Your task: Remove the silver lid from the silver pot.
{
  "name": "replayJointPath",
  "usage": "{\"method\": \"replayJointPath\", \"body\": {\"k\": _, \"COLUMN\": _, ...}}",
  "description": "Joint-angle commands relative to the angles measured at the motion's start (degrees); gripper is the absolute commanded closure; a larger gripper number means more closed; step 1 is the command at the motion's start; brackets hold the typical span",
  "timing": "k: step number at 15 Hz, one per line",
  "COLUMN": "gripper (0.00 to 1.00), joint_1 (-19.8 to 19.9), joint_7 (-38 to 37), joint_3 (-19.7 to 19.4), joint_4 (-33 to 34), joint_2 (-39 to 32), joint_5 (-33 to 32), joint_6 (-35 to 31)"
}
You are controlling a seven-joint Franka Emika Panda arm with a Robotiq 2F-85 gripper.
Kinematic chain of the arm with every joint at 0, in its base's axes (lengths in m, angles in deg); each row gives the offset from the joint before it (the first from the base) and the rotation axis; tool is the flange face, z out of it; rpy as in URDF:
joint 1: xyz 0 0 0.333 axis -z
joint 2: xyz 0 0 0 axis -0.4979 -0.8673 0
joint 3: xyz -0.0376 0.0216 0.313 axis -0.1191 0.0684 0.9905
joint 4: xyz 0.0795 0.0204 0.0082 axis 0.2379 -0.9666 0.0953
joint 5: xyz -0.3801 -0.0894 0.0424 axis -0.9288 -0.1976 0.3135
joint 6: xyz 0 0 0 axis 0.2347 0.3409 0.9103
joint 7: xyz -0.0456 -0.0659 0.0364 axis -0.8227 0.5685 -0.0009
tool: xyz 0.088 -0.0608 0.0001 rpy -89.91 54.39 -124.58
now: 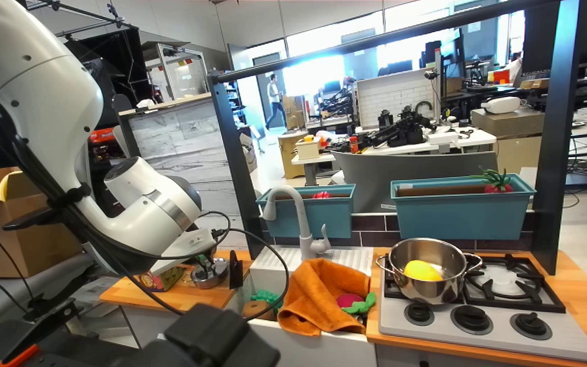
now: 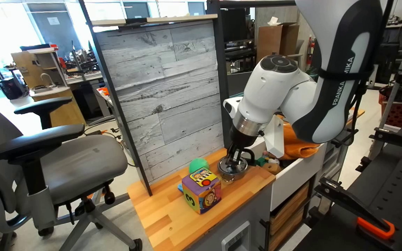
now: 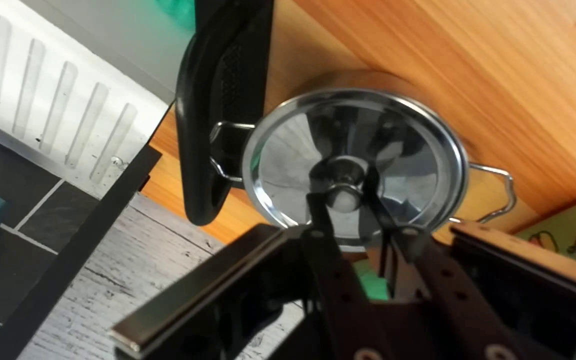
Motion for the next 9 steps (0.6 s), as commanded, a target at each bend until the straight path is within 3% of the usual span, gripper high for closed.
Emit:
{"method": "replayJointPath", "body": {"k": 1, "gripper": 0.98, "joint_1": 2.7, "joint_7": 0.4, "joint_3": 2.0, "joint_4": 1.7, "joint_2": -1.2, "joint_5": -1.1, "joint_6": -1.3}}
{"method": "replayJointPath", "body": {"k": 5, "gripper": 0.95, "joint_1": 3.6, "joint_7": 0.4, "joint_3": 2.8, "joint_4": 1.4, "joint_2": -0.9, "joint_5": -1.2, "joint_6": -1.3}}
{"method": "replayJointPath", "body": {"k": 9, "gripper": 0.95, "joint_1": 0.4, "joint_7": 0.9, "joint_3": -0.9, "joint_4": -1.8, "joint_2": 1.0, "joint_5": 0.2, "joint_6": -5.0}}
